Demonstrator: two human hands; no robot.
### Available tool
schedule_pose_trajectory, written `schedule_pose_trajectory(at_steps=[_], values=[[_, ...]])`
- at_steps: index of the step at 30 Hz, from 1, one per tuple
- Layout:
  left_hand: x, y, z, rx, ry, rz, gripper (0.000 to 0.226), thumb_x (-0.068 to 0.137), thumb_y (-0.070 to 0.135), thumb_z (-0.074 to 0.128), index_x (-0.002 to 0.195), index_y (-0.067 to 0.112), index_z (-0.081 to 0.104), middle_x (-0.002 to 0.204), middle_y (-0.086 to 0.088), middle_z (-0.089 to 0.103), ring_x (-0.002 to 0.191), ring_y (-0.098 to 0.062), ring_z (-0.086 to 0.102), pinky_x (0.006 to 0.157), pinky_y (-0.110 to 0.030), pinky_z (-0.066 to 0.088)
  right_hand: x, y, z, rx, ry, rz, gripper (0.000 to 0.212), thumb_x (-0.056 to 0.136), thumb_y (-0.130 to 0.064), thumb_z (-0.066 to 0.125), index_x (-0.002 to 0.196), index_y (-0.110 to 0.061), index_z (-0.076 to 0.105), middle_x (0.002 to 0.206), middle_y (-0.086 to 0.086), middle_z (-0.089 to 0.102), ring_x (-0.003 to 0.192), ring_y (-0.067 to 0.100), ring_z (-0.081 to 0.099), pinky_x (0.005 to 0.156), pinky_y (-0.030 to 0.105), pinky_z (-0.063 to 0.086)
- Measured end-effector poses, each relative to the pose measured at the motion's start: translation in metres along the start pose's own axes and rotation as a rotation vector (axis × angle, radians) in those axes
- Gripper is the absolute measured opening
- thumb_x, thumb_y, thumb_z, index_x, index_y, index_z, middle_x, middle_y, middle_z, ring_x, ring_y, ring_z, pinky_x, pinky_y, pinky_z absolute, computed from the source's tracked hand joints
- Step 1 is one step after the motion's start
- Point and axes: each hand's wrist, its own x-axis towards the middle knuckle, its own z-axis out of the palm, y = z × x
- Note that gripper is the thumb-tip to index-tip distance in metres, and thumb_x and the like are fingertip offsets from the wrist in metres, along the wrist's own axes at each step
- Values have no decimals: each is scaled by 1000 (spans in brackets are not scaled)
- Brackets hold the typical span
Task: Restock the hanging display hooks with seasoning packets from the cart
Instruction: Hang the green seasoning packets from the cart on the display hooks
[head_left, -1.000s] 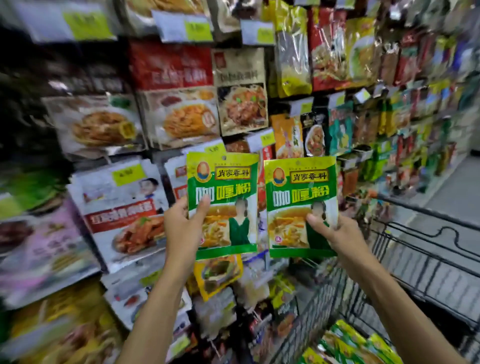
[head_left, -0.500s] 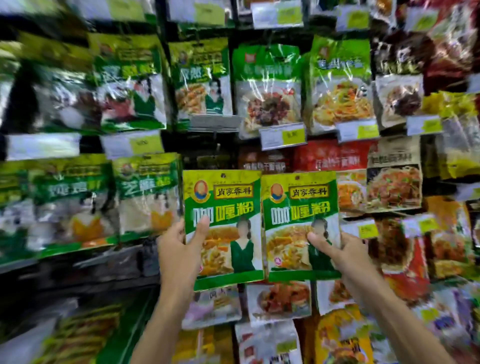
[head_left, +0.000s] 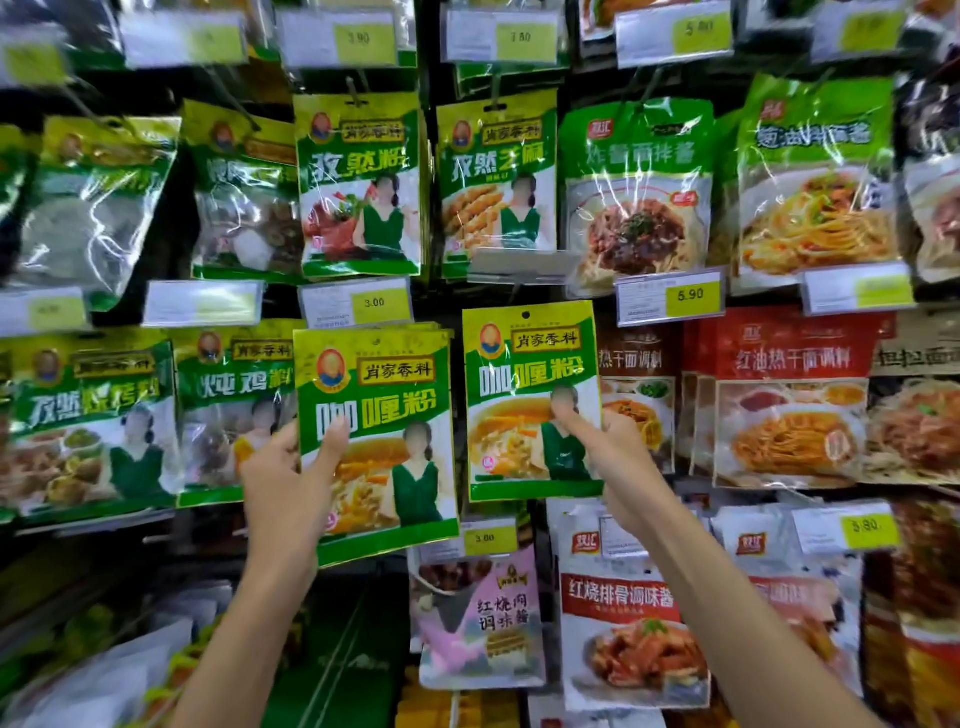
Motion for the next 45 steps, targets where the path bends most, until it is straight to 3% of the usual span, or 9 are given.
schedule_pose_trajectory(at_steps=[3,8,19,24,29,35,38,42,45], values=[[3,-1,0,-6,-14,-9,51,77,49,64,90,-1,59,85,-7,57,78,-29,56,83,-67,44,8,-4,1,-9,21,0,44,88,-50,60,64,-15,47,51,-9,55,50,2,55,58,25,37],[5,-2,4,-15,17,4,17,85,36,65,81,20,65,94,-31,64,94,-48,60,85,-65,48,12,-6,3,31,25,28,46,87,-50,60,83,-5,58,77,6,62,77,15,59,63,25,38],[11,1,14,-35,19,53,11,88,28,65,77,28,65,86,-17,67,83,-33,62,84,-62,49,27,-1,11,35,12,110,38,90,-44,61,91,-8,50,102,2,60,86,11,51,84,31,36],[19,2,27,-52,-18,68,16,88,29,65,74,22,61,85,-15,62,82,-28,58,86,-60,47,53,1,25,-64,81,167,69,94,-37,57,146,0,28,148,13,38,134,31,38,105,42,33],[19,1,42,-56,-27,82,19,89,27,65,73,34,57,71,21,63,76,4,58,77,-22,51,61,2,29,-131,86,172,65,98,-36,50,145,3,27,149,16,36,136,33,36,107,43,32],[10,-10,52,-66,-71,-11,19,85,34,66,78,20,56,80,10,63,81,-2,58,88,-31,46,8,9,17,-298,319,-328,28,97,-27,53,122,-14,52,112,-5,59,103,9,57,85,22,44],[-2,-6,67,-108,-120,-48,14,86,31,66,78,30,54,75,23,60,80,16,56,89,-27,43,-17,0,19,-86,58,-269,28,92,-40,57,114,-23,58,106,-14,62,98,-2,58,84,18,46],[-11,3,87,-108,-206,-67,47,84,37,64,117,4,61,121,-13,64,113,-26,59,99,-49,47,-20,-10,22,-10,-59,-151,18,91,-26,61,98,-12,70,99,6,73,95,18,68,86,34,54],[-4,6,88,48,-196,52,48,88,38,62,125,9,57,125,2,59,108,-12,59,91,-24,49,-18,-8,16,-14,-30,-155,14,92,-22,61,93,-11,70,96,7,73,92,18,68,83,33,54]])
